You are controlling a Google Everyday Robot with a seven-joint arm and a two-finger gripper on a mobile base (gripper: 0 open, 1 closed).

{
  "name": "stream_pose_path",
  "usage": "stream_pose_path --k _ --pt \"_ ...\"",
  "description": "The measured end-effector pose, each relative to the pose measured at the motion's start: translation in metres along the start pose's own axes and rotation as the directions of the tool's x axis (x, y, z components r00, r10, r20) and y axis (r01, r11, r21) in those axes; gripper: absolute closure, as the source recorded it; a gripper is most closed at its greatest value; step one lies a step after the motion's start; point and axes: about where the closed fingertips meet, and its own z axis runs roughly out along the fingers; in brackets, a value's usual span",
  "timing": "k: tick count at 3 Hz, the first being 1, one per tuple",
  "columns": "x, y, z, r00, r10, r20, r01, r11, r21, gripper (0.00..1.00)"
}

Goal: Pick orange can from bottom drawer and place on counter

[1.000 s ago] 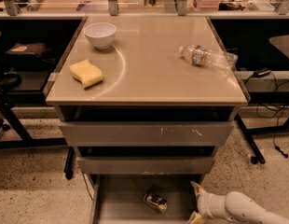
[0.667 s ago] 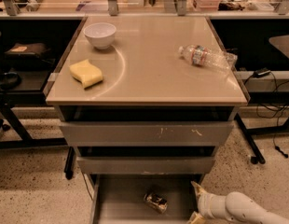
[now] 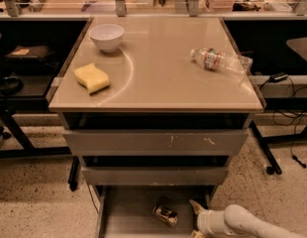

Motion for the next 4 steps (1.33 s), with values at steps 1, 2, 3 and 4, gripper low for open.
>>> stream_pose_path --k 1,2,3,4 --pt "0.0 0.004 0.04 0.998 0.027 0.049 -0.026 0.9993 -0.026 0.0" --pt "-0.008 0.005 0.07 0.993 0.052 0.106 -0.048 0.9979 -0.045 0.0" --pt "-0.027 0.004 0.095 0.979 0.088 0.184 -0.074 0.9937 -0.085 0.0" --pt "-0.029 0.007 0.122 0.967 0.133 0.217 -0.112 0.988 -0.106 0.0"
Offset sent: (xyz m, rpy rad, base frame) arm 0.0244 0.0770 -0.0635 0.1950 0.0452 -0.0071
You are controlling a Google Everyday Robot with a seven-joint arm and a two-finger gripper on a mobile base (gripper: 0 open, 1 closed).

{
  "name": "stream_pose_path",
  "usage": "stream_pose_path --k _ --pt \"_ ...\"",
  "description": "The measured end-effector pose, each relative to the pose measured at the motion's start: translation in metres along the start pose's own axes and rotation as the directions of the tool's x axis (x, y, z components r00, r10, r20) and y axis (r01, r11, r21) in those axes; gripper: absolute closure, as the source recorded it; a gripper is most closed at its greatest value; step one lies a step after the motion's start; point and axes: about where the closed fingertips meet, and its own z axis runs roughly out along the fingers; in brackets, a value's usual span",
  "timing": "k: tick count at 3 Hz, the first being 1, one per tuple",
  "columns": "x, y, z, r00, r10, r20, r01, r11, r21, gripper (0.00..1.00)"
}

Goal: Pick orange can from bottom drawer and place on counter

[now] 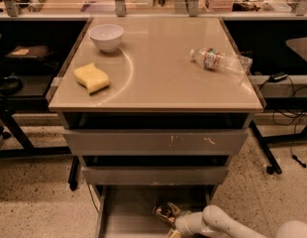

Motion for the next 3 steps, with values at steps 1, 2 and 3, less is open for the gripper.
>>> stream_pose_path --k 1,2,3 --pt "0.003 -0.007 0.013 1.0 -0.002 0.011 0.002 0.9992 0.04 0.0" --pt "0.01 -0.025 0.017 1.0 -0.005 -0.017 0.007 0.9916 0.129 0.2" --pt "0.01 -0.025 0.017 1.0 -0.005 -0.017 0.007 0.9916 0.129 0.16"
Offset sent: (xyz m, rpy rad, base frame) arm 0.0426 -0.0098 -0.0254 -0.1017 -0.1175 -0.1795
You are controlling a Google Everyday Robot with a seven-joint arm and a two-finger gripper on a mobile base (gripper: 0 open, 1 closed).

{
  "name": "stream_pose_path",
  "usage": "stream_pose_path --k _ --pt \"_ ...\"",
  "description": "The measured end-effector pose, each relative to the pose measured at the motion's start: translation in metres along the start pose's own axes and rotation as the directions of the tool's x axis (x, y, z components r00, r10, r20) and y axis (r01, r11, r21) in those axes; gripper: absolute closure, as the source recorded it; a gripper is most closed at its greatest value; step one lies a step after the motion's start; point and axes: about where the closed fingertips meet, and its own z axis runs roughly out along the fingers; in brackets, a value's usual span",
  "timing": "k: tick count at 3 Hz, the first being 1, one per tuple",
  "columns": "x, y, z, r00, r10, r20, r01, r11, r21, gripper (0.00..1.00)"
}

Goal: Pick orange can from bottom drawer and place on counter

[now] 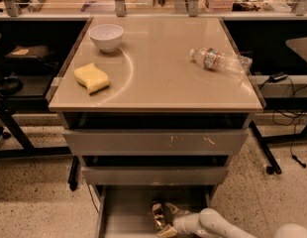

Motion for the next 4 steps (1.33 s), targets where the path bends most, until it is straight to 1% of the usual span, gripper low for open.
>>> stream_pose_path --k 1,2,3,4 --pt "0.0 0.0 0.0 1.0 0.0 0.0 0.0 1.0 0.0 0.0" --pt "0.0 0.0 0.0 1.0 0.001 0.0 -0.001 1.0 0.0 0.0" --pt "0.003 0.001 -0.001 1.0 0.026 -0.008 -0.026 0.9995 0.019 0.0" --pt "-0.006 0.006 -0.01 0.997 0.079 0.019 -0.08 0.9949 0.062 0.0"
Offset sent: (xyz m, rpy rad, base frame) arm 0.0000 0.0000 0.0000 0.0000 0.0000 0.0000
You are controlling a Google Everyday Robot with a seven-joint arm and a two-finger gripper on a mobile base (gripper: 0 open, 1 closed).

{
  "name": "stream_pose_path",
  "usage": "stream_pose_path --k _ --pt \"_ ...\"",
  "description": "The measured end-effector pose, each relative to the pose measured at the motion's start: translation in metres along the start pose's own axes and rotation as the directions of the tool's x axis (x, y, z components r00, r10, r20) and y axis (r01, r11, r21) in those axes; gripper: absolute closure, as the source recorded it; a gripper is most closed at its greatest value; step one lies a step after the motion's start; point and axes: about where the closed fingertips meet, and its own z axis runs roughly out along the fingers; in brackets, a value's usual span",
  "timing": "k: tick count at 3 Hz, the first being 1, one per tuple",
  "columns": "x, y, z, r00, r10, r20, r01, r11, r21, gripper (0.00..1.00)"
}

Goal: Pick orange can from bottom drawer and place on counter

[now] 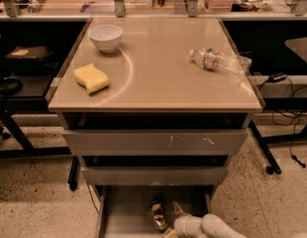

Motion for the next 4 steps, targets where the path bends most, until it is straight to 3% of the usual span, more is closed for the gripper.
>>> stream_pose_path --k 1,2,3,4 --pt "-0.015 0.01 0.0 0.997 0.051 0.059 -0.053 0.9979 0.038 0.0" --pt "-0.02 0.017 0.016 0.989 0.102 0.106 -0.112 0.989 0.096 0.0" --pt "-0.018 0.009 0.035 0.983 0.116 0.14 -0.143 0.9686 0.203 0.0" --pt "-0.018 0.011 0.037 0.983 0.12 0.139 -0.148 0.9679 0.204 0.0"
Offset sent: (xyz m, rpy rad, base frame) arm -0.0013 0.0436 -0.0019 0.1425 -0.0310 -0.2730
